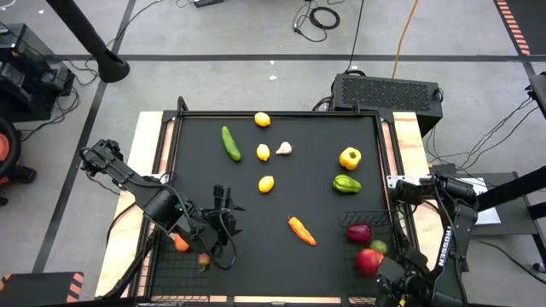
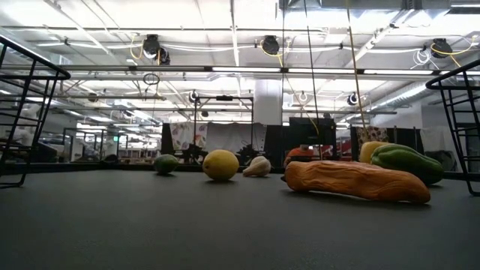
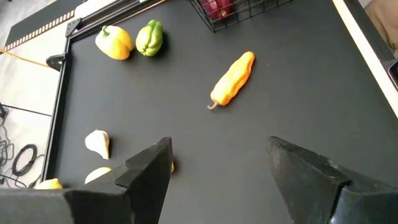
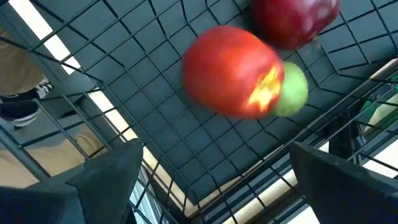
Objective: Sort produce into baskets
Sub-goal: Put the apple into the bottom right basket, then put the bottom lemon into the bottom right basket
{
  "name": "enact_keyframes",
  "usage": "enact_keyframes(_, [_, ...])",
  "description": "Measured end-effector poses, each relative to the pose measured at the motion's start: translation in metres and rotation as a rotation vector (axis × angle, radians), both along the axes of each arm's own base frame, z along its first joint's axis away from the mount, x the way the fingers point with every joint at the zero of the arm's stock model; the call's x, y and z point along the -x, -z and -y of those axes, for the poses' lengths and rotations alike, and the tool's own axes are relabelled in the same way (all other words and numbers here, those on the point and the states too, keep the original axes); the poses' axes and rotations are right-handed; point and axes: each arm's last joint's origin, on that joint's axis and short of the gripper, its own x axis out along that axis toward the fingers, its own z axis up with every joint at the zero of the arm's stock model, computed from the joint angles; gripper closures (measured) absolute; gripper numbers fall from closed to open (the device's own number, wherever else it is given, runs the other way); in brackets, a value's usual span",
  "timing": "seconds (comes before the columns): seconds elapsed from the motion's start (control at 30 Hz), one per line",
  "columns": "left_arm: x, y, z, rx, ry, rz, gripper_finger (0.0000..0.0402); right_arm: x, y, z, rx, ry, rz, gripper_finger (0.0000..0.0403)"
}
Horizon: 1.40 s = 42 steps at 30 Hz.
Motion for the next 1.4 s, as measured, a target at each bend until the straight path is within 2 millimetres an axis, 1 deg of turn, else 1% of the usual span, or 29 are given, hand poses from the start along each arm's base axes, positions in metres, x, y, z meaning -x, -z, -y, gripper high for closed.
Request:
enact_keyframes(0.17, [0.0, 0.0, 0.0, -0.006, -0.002, 0.002, 0.0134, 0.0, 0.0, 0.0, 0.002, -0.015, 0.001, 0.0009])
enact_keyframes(0.3, [-0.004, -0.001, -0.003, -0.053, -0.033, 0.038, 0.0134, -0.002, -0.001, 0.001, 0.032, -0.052, 0.072, 0.0009])
enact_keyframes(0.4, [-0.01, -0.001, -0.011, -0.098, -0.108, 0.076, 0.0134, -0.006, -0.003, 0.003, 0.067, -0.092, 0.146, 0.001])
enact_keyframes(0.5, [-0.022, 0.004, -0.023, -0.193, -0.227, 0.107, 0.0134, -0.01, -0.009, 0.009, 0.103, -0.096, 0.242, 0.001])
enact_keyframes(0.6, [-0.035, 0.015, -0.034, -0.295, -0.309, 0.081, 0.0134, -0.016, -0.018, 0.016, 0.144, -0.096, 0.366, 0.001])
enact_keyframes(0.67, [-0.046, 0.025, -0.04, -0.317, -0.343, 0.057, 0.0134, -0.02, -0.024, 0.022, 0.19, -0.101, 0.459, 0.001])
enact_keyframes(0.77, [-0.066, 0.045, -0.052, -0.357, -0.379, -0.005, 0.0134, -0.03, -0.035, 0.035, 0.281, -0.123, 0.592, 0.001])
enact_keyframes(0.83, [-0.078, 0.058, -0.066, -0.381, -0.391, -0.071, 0.0134, -0.039, -0.042, 0.045, 0.339, -0.132, 0.636, 0.001])
enact_keyframes(0.93, [-0.097, 0.077, -0.091, -0.293, -0.406, -0.155, 0.0138, -0.055, -0.052, 0.063, 0.417, -0.157, 0.651, 0.001])
enact_keyframes(1.0, [-0.109, 0.086, -0.11, -0.241, -0.448, -0.162, 0.0144, -0.066, -0.056, 0.075, 0.479, -0.183, 0.633, 0.001])
enact_keyframes(1.07, [-0.117, 0.096, -0.127, -0.208, -0.525, -0.157, 0.015, -0.075, -0.057, 0.084, 0.529, -0.226, 0.579, 0.001])
enact_keyframes(1.17, [-0.125, 0.111, -0.147, -0.101, -0.637, -0.169, 0.0154, -0.085, -0.059, 0.096, 0.587, -0.32, 0.481, 0.001])
enact_keyframes(1.27, [-0.13, 0.124, -0.157, 0.013, -0.681, -0.204, 0.0155, -0.091, -0.064, 0.107, 0.661, -0.401, 0.434, 0.001])
enact_keyframes(1.4, [-0.135, 0.139, -0.161, 0.058, -0.73, -0.227, 0.0155, -0.097, -0.068, 0.115, 0.737, -0.4, 0.45, 0.001])
